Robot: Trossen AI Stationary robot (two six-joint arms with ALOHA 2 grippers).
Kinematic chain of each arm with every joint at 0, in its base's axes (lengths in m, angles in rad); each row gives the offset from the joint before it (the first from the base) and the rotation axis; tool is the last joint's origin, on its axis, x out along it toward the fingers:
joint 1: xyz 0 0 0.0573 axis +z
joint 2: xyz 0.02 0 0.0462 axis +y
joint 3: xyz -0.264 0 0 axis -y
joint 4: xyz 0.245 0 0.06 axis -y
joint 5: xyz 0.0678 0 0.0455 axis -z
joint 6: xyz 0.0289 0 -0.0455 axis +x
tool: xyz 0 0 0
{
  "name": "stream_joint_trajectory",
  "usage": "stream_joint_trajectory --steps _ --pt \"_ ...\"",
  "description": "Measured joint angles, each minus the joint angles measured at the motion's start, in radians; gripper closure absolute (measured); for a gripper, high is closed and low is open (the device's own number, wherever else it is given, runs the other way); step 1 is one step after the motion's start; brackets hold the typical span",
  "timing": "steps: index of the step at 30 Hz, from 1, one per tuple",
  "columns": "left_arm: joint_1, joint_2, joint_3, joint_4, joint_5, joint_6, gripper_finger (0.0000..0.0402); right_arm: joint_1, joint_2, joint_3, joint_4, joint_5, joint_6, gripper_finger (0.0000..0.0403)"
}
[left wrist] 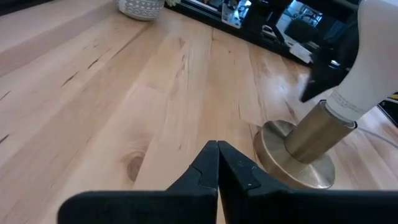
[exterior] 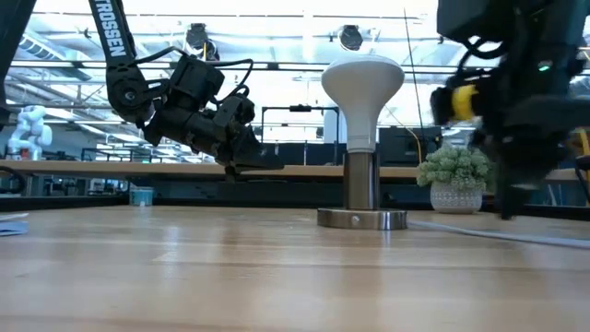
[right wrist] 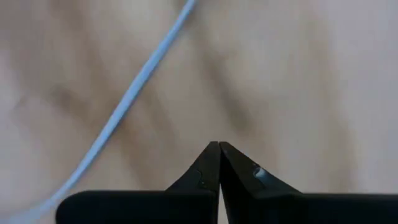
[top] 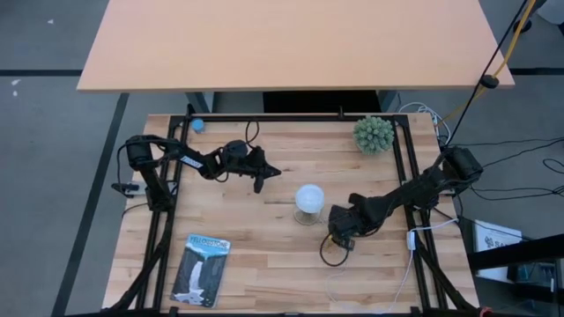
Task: Screw lightbulb
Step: Insert the lightbulb into the lamp
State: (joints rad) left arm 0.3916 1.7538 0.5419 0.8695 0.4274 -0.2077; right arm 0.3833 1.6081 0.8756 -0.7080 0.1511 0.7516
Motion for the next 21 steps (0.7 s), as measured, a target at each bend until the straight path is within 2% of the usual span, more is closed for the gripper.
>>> stream_joint_trajectory --steps 3,7,11,17,21 --pt "0.0 0.0 0.0 0.0 0.0 0.0 0.0402 -0.018 0.006 -0.018 0.1 0.11 -0.019 0.0403" --pt "-0.001 0.0 0.0 -0.001 0.01 -0.011 0.0402 -0.031 -0.002 -0.054 0.212 0.11 -0.043 0.0403" --pt "-0.006 0.0 0.0 -0.009 0.01 -0.003 0.0401 -0.018 -0.051 -0.063 0.221 0.103 -0.032 0.0403" --pt "-0.006 0.0 0.0 -0.027 0.011 0.005 0.0402 0.006 -0.156 -0.062 0.241 -0.042 0.029 0.0403" --pt "-0.01 0.0 0.0 -0.027 0.011 0.005 0.0402 0.034 -0.155 -0.062 0.282 -0.133 0.109 0.0403"
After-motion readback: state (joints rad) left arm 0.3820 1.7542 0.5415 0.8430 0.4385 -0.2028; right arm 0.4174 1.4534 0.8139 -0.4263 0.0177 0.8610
